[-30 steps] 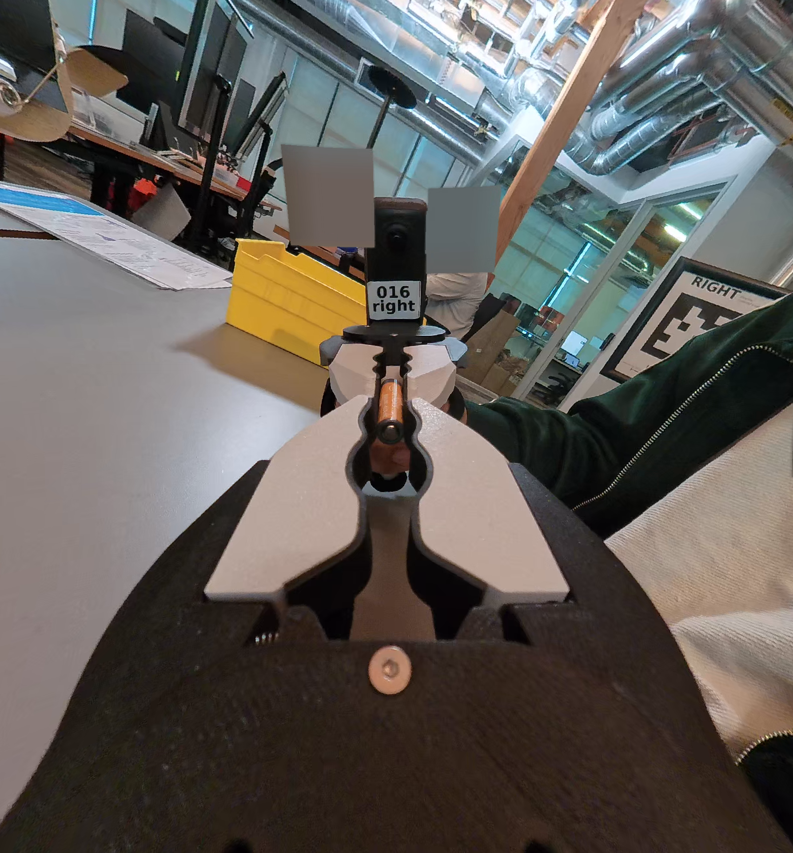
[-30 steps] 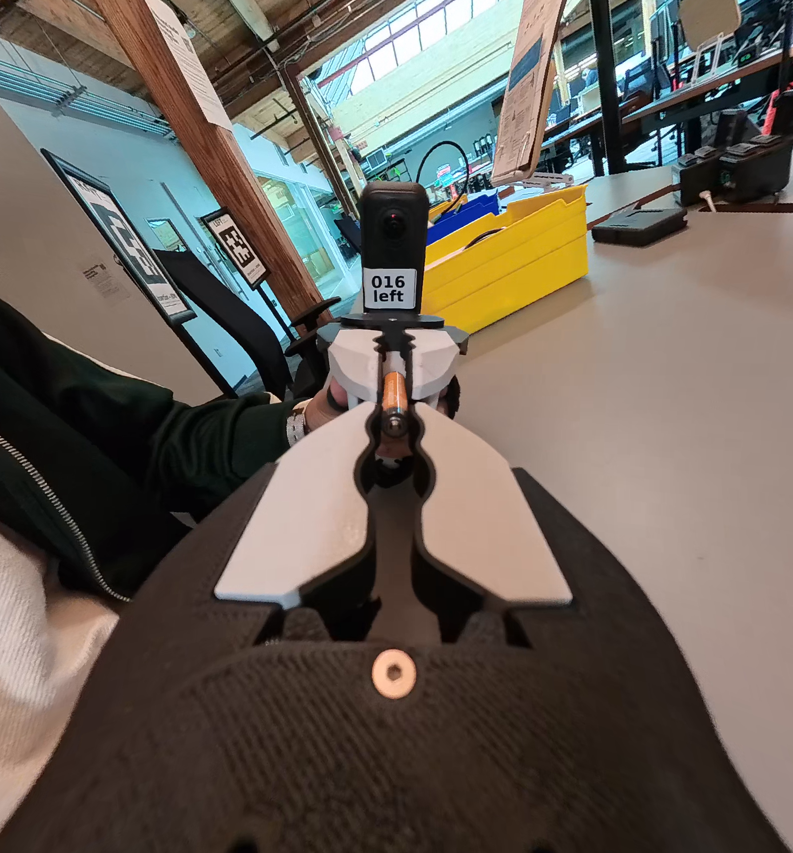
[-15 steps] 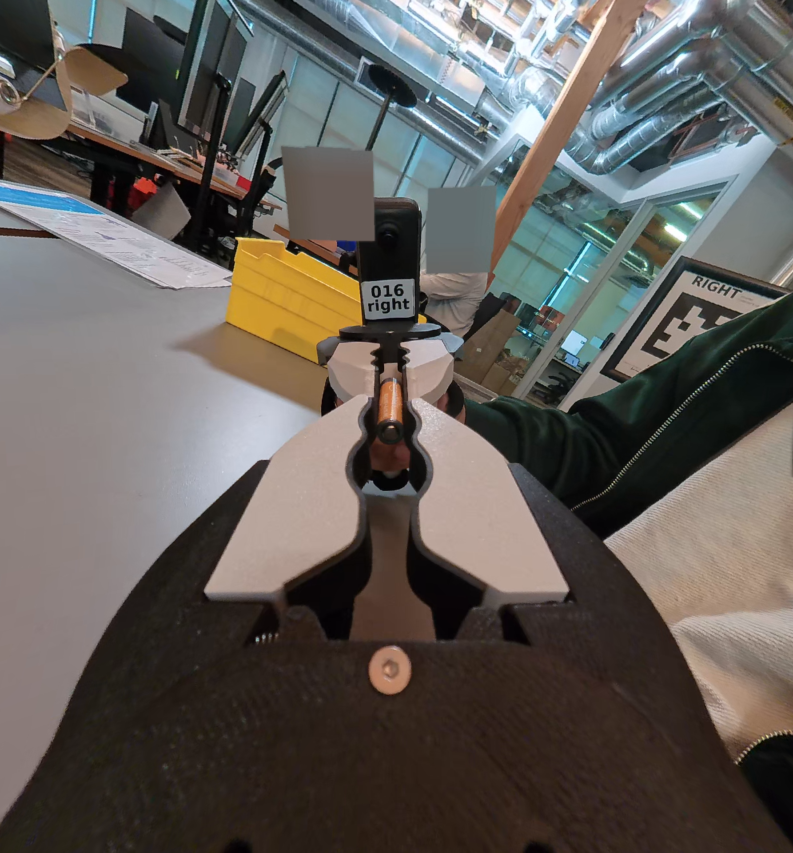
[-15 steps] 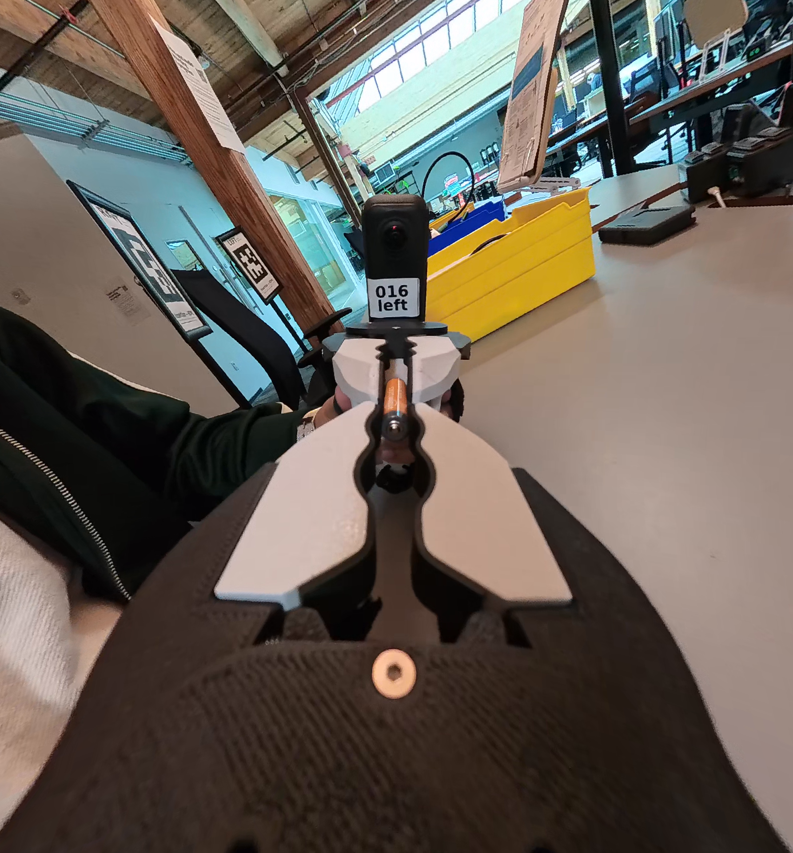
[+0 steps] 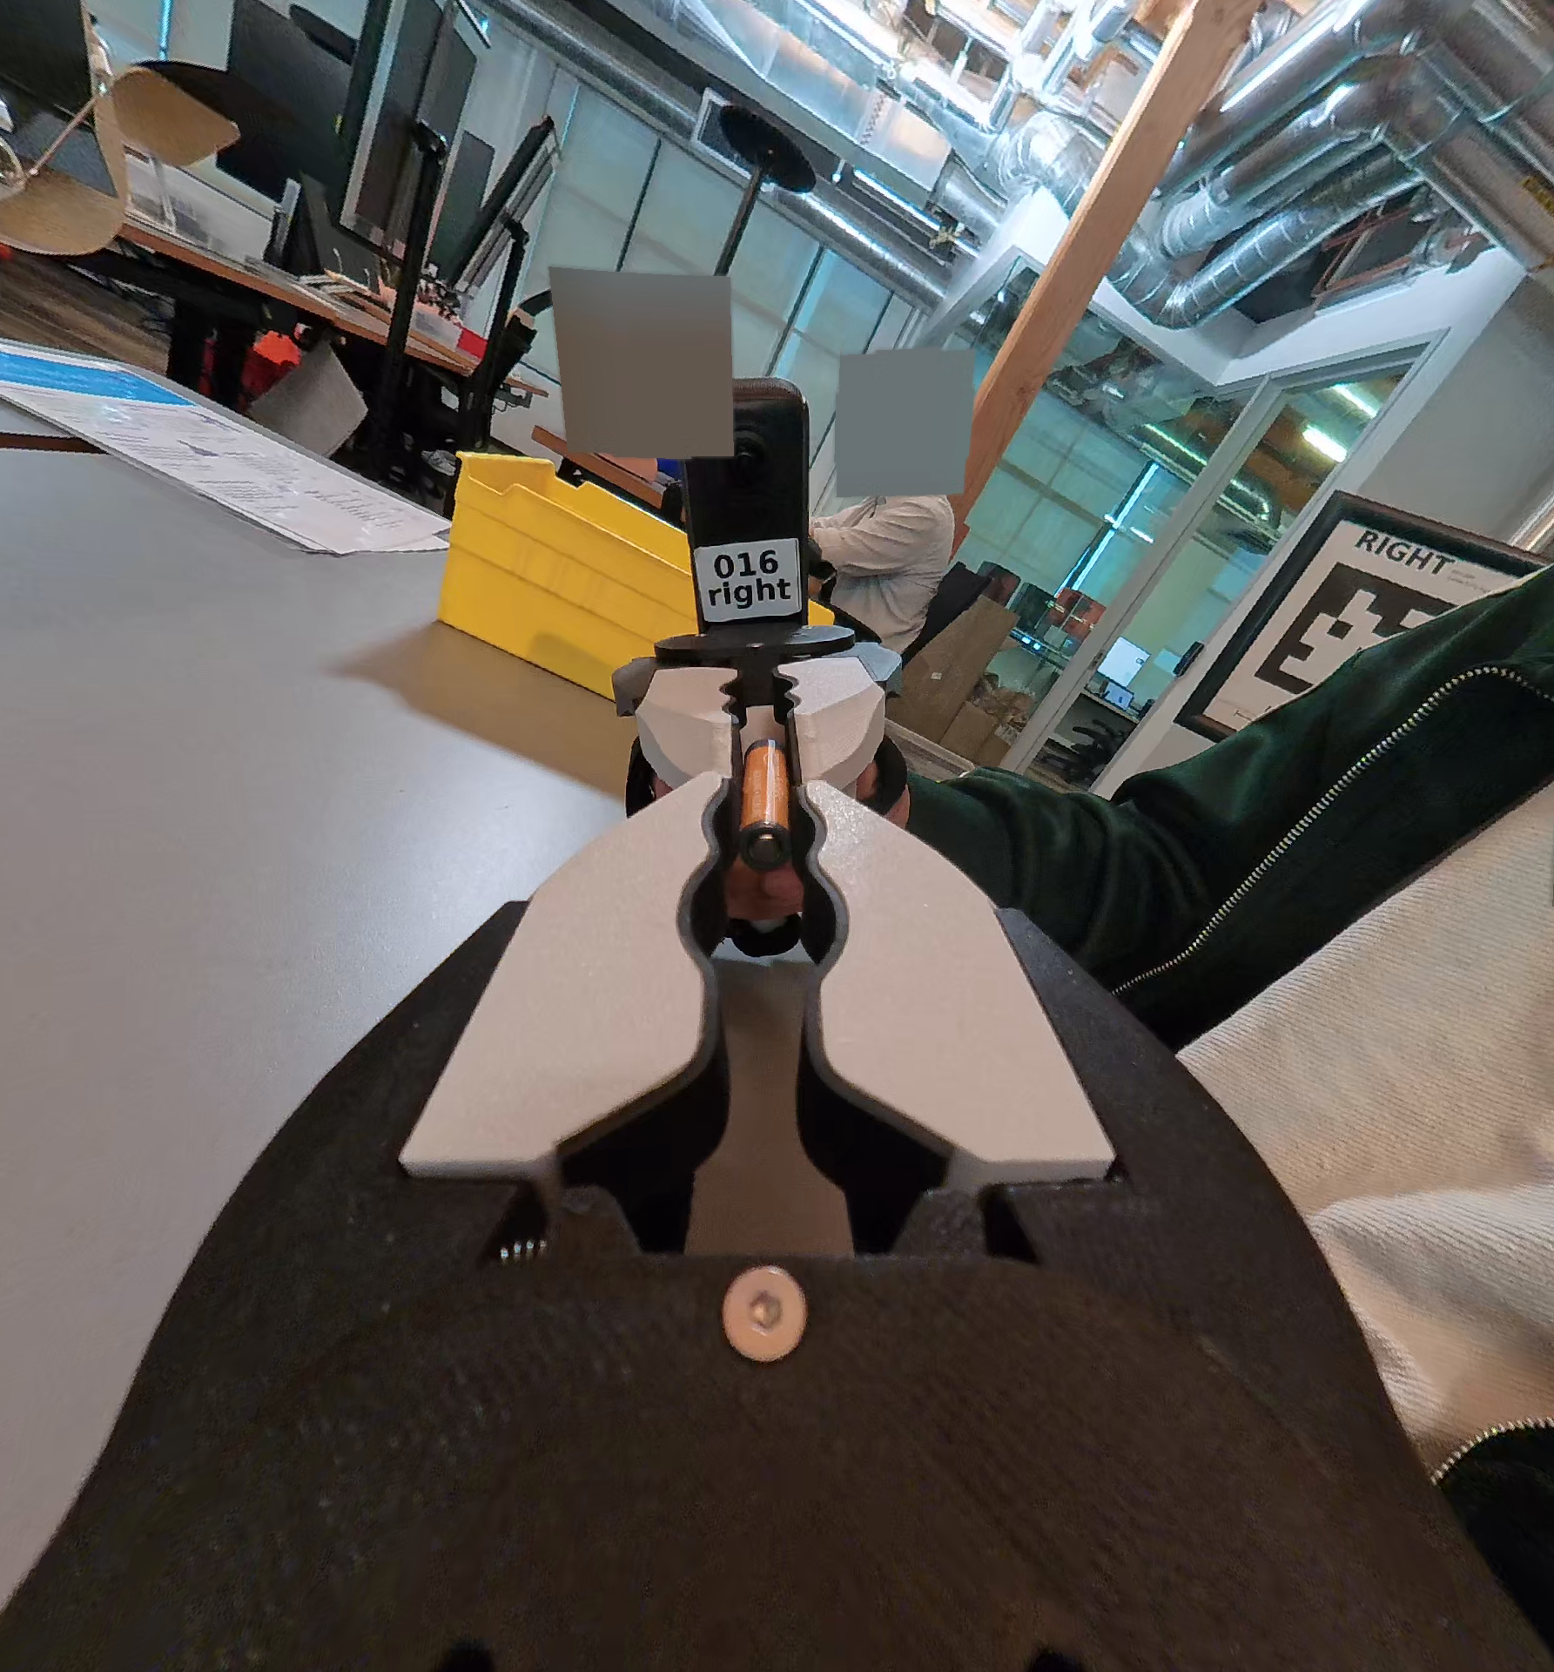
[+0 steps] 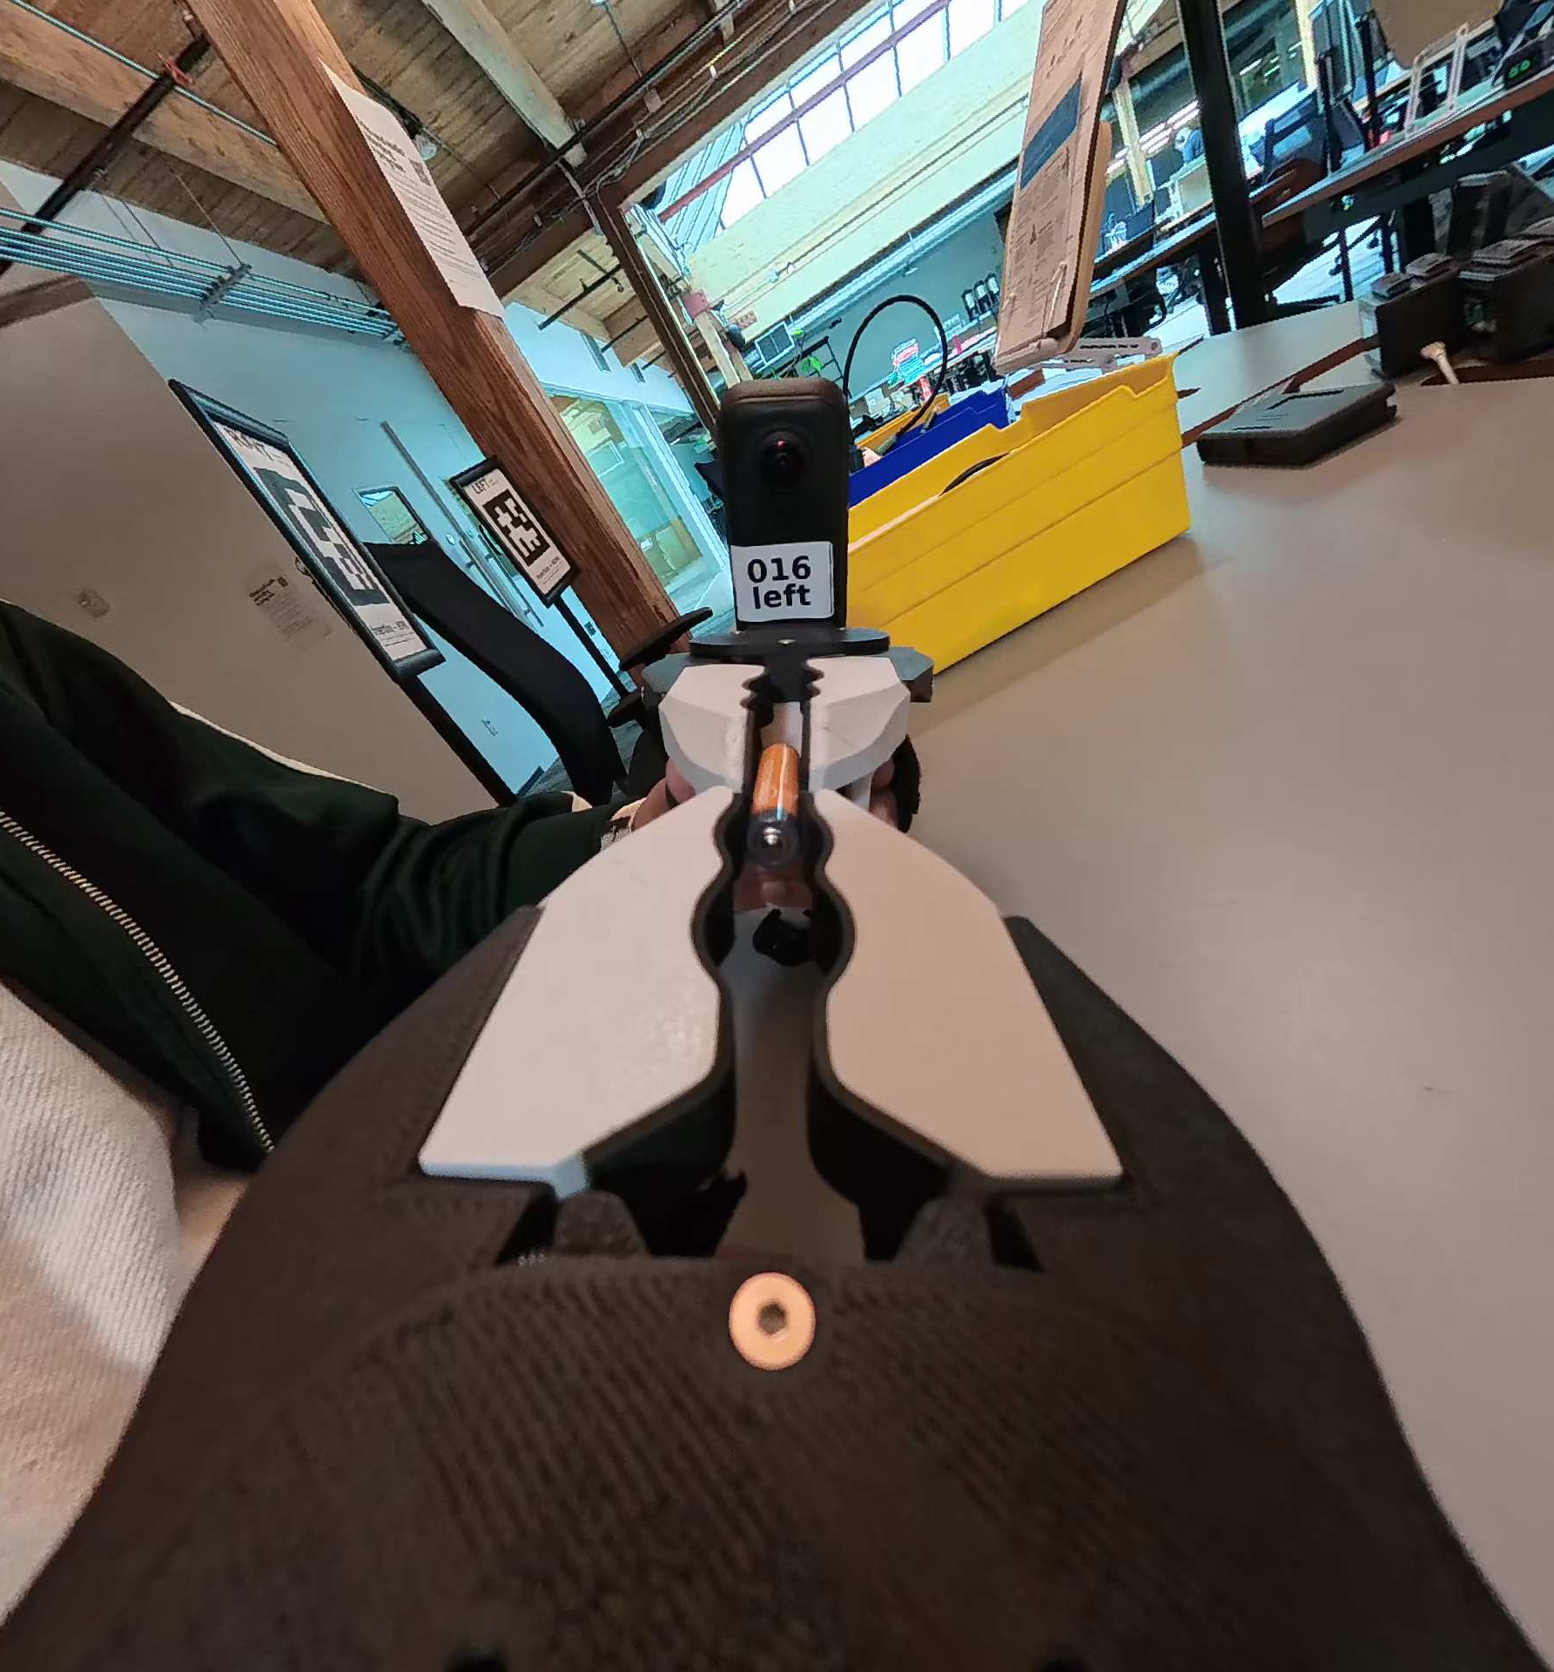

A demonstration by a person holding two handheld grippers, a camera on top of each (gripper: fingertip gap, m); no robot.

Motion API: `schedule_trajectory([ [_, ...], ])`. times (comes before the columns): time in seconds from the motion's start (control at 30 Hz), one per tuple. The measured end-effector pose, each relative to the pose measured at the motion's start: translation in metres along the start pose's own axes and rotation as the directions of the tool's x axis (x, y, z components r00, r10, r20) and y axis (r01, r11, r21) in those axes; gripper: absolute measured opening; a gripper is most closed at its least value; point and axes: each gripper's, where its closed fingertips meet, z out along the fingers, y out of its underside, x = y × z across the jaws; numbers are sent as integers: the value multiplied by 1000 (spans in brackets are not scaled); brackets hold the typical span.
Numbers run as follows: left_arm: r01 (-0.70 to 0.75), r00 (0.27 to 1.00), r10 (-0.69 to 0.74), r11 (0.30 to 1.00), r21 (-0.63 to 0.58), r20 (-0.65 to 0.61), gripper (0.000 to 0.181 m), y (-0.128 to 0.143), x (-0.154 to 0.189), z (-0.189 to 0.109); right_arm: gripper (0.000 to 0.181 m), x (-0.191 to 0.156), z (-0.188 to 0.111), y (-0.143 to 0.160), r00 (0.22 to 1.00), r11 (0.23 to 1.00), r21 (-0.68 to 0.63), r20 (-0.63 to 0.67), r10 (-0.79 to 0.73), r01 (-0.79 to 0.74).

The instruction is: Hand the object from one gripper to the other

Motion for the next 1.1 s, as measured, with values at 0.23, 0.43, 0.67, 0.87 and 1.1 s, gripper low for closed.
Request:
schedule_trajectory([
  [0.23, -5, 1000, 5, 1000, -6, 7, 11, 1, -1, 0, 11, 1, 0, 0, 1000, 1000, -3, -9, -5, 5],
  [0.43, 2, 1000, -3, 1000, 22, 2, 11, -1, -1, 0, 10, 1, 1, -1, 999, 999, -8, -35, -31, 31],
  [0.67, -3, 1000, 1, 998, 68, 29, 36, -7, -5, -1, 10, 5, -6, -9, 998, 999, 39, -56, -19, 21],
  [0.87, 22, 999, -24, 996, 84, 24, 31, -10, -7, -5, 10, 5, -9, -13, 999, 998, 57, -51, -16, 19],
  [1.1, 36, 999, -36, 999, 38, -8, 17, -3, -2, -2, 10, 4, -8, -12, 999, 998, 55, -44, -20, 23],
])
